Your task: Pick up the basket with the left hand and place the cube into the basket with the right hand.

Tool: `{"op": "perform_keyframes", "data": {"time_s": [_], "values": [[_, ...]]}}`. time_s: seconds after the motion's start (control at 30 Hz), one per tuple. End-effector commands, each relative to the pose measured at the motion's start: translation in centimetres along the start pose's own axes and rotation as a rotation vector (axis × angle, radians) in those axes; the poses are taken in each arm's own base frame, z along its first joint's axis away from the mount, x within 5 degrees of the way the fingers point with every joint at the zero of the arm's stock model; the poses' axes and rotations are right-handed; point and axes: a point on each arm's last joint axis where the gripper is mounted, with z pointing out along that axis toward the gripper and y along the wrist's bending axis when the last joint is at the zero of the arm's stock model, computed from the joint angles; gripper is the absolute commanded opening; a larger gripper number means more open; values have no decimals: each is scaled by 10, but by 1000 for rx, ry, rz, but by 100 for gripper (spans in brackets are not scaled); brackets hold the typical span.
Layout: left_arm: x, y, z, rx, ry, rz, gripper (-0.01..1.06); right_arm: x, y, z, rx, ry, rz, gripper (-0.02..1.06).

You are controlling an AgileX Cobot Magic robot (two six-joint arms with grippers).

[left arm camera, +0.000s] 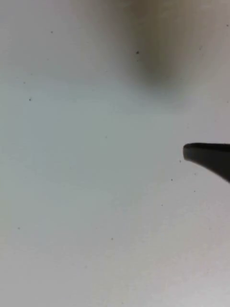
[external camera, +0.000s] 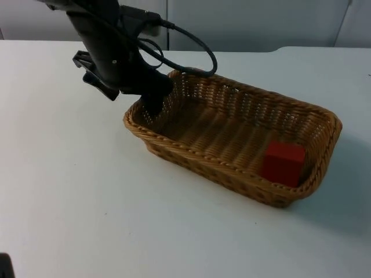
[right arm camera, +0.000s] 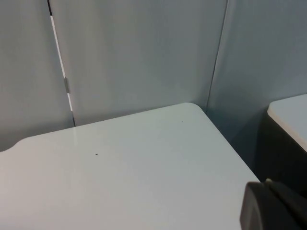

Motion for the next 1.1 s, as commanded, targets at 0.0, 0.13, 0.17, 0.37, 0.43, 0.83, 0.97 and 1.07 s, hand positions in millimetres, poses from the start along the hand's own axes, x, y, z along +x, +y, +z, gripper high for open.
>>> {"op": "perform_keyframes", "data": {"time_s": [0.0, 0.13, 0.17, 0.37, 0.43, 0.83, 0.97, 1.07], "values": [[1, 5, -2, -53, 13, 38, 83, -1, 0, 0, -7, -19, -4, 0], [-7, 7, -16, -81, 1, 59, 83, -2, 1, 0, -16, -26, 0, 0], [-11, 8, -22, -88, 5, 64, 83, -2, 1, 0, -18, -29, 7, 0], [-32, 11, -54, -112, 9, 44, 83, -2, 2, 0, -31, -25, 21, 0], [-34, 8, -58, -94, 20, 33, 83, -2, 3, 0, -34, -26, 22, 0], [-74, -88, -140, -4, -49, 182, 4, -5, 9, 5, -59, -35, -10, 0], [-82, -123, -176, -45, -167, 295, 0, -6, 5, 2, -38, -57, -20, 0], [-81, -136, -205, -54, -224, 327, 0, -6, -1, -3, -14, -84, -26, 0]]}}
